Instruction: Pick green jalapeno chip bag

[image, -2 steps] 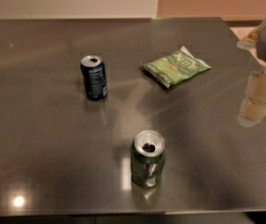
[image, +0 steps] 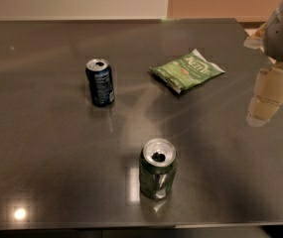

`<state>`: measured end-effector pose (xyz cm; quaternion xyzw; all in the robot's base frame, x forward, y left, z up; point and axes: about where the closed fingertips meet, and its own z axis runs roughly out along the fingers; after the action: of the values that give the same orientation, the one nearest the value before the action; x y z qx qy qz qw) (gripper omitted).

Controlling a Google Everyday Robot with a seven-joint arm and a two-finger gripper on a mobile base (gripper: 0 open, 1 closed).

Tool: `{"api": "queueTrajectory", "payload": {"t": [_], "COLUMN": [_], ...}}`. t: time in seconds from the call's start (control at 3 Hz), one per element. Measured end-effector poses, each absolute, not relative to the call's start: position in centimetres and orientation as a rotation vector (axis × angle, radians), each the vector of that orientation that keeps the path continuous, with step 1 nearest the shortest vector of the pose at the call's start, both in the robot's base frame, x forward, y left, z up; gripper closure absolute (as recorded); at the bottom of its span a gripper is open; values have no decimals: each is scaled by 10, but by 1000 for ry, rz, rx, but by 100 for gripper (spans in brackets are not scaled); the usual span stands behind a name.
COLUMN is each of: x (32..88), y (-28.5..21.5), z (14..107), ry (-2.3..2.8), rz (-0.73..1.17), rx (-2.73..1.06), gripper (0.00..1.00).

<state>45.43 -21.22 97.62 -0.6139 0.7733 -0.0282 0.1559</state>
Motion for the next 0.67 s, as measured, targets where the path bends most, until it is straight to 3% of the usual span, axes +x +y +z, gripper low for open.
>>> {"api": "queueTrajectory", "payload": {"t": [0.67], "x": [504], "y": [-202], "z": [959], "ry": [2179], "rz": [-20], "rx": [-1813], "gripper": [0]}}
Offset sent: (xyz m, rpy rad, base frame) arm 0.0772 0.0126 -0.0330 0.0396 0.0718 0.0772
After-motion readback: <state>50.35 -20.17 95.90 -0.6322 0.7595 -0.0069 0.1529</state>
